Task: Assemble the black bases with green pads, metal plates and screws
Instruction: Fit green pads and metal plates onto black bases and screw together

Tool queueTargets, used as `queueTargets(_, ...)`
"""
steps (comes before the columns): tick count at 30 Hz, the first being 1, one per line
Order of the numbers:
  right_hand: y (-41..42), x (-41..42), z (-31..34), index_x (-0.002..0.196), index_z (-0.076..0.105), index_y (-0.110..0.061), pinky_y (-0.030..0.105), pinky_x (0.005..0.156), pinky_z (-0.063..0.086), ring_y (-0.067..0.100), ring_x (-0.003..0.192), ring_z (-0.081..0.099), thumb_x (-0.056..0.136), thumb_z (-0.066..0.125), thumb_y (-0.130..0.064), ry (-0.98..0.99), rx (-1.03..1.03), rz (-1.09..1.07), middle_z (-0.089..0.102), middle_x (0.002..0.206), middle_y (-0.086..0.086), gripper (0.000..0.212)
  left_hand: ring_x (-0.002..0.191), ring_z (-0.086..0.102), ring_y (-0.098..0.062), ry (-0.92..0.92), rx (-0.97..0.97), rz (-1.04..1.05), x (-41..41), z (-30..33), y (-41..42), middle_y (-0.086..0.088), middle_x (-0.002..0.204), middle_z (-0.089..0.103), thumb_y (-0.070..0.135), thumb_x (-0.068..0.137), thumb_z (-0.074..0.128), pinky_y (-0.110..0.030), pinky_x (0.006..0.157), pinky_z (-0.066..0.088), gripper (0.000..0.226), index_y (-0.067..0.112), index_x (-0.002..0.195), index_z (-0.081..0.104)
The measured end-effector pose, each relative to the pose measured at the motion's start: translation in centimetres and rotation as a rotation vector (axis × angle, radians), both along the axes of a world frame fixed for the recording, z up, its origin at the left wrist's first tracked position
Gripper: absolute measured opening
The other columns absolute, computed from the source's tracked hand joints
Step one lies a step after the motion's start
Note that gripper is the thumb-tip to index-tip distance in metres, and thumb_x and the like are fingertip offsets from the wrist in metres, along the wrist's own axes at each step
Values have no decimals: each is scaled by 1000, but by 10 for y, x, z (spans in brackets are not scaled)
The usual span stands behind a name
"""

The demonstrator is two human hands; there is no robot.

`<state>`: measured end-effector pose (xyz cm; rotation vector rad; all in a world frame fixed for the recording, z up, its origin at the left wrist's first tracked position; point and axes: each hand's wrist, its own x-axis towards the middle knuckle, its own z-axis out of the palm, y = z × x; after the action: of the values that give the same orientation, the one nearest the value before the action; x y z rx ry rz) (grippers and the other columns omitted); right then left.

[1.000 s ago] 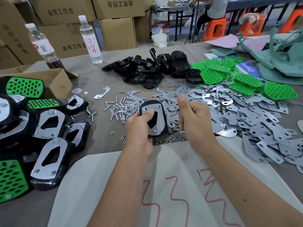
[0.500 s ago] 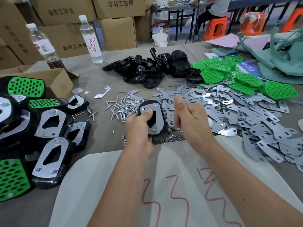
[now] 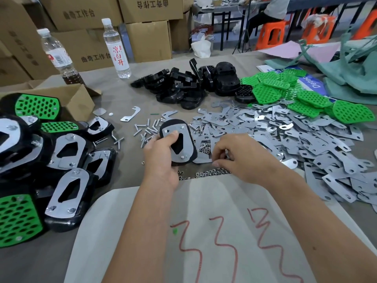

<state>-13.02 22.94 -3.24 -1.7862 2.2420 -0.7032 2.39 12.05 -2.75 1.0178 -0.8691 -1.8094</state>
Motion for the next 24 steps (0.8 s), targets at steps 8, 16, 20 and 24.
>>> queueTargets(8,-2,0,3,86,70,-17,17,59,50,7,58,61,95,72,-8,-459,-366,-148,66,70,-7,13,73,74,-24,-211,-175,-199,-2,-6,4,-10,88,80,4,90,74,-36,64,63,8,7,97,76)
queueTargets(16,-6,9,0,101,79,-14,20,67,52,3,67,64,93,72,0,-439,-519,-114,71,84,-11,18,66,72,-26,-407,-305,-362,-4,-5,12,-10,82,78,11,85,82,-45,68,59,20,13,99,68)
queueTargets(20,-8,13,-1,90,80,-14,20,74,46,8,80,62,89,76,-5,-240,-508,-37,67,81,-6,10,66,71,-24,-380,-317,-433,-3,-2,13,-9,79,77,12,84,80,-39,66,57,14,14,94,69)
queueTargets(24,-9,13,-3,89,80,-16,13,70,38,8,76,57,87,79,-9,-218,-486,-32,63,78,-6,8,72,67,-23,-346,-288,-416,-2,-3,12,-8,81,74,7,92,65,-32,65,51,9,13,91,71)
